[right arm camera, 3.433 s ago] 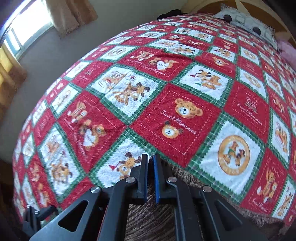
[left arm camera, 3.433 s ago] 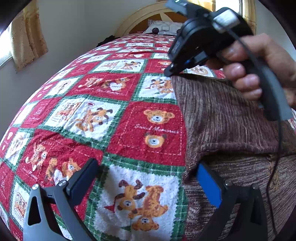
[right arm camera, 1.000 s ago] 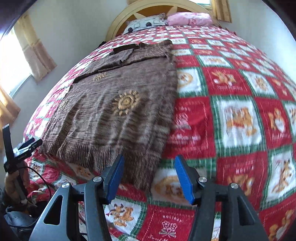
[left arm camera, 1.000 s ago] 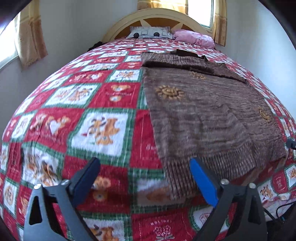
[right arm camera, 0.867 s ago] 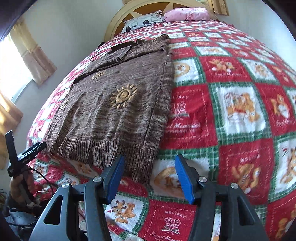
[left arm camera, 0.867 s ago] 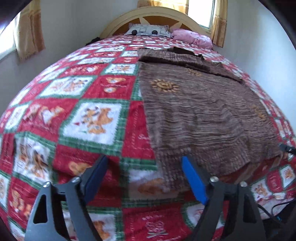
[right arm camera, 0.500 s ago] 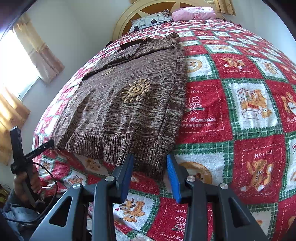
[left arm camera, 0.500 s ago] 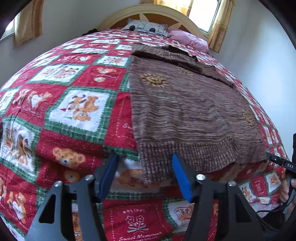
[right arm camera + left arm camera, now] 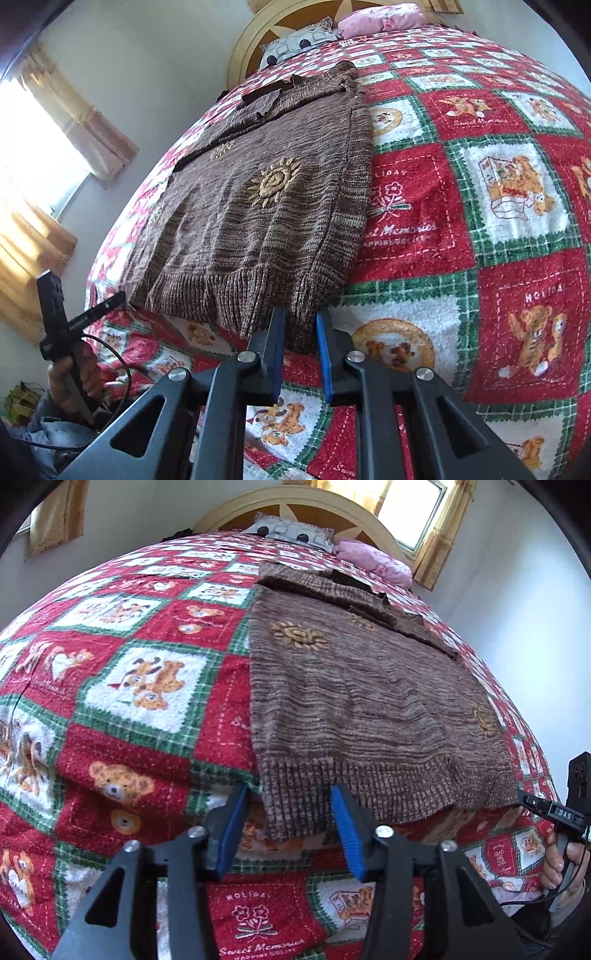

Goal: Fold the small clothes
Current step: 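Lower both tools to the sweater hem and close on it, then lift the held hem with both tools and fold it toward the collar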

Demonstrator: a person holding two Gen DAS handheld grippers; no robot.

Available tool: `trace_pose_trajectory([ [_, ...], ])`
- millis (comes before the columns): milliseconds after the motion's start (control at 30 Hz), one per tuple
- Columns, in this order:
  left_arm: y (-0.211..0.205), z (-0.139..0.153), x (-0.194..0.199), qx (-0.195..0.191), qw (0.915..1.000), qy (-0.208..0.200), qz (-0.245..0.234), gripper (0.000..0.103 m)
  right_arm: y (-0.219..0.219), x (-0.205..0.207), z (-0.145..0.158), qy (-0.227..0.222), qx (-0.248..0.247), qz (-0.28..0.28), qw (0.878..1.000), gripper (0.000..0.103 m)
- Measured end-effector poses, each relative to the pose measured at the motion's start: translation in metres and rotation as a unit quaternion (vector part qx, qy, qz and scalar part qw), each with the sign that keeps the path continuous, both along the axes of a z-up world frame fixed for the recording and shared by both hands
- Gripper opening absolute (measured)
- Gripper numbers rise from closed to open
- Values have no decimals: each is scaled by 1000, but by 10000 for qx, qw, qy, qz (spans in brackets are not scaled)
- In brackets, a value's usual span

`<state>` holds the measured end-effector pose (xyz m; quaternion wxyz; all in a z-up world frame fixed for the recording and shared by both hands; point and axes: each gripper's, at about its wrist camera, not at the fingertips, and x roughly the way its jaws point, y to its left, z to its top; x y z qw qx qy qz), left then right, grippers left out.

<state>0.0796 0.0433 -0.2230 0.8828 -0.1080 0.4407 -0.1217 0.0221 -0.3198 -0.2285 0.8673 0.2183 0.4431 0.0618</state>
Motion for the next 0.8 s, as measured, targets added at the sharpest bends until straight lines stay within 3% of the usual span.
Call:
trace_pose_trajectory([
  [33,0,0,0,-18,10000,-15,-18,53,0,0,0,-23,12,11,10000,16],
  [67,0,0,0,-29,10000,-53,-38,47,0,0,0,-42,39,15,10000,16],
  [133,2,0,0,63,9999,-103,-13,35,1,-1,0,-73,15,43,10000,16],
  [200,9,1,1,-117,9999,-85,-38,23,0,-3,2,-110,-10,15,9999,7],
  [233,11,2,1,-194,9998,-97,-52,9,-1,-4,4,-155,11,3,9999,7],
  [267,13,5,0,-264,9995,-158,-81,5,-3,-5,6,-205,8,-16,9998,7],
  [500,26,34,-3,-435,9972,-603,16,4,-17,-22,48,-1103,167,-135,9937,6],
  [800,30,62,9,-903,9921,-860,-127,4,-23,-17,82,-1552,540,-134,9863,6],
])
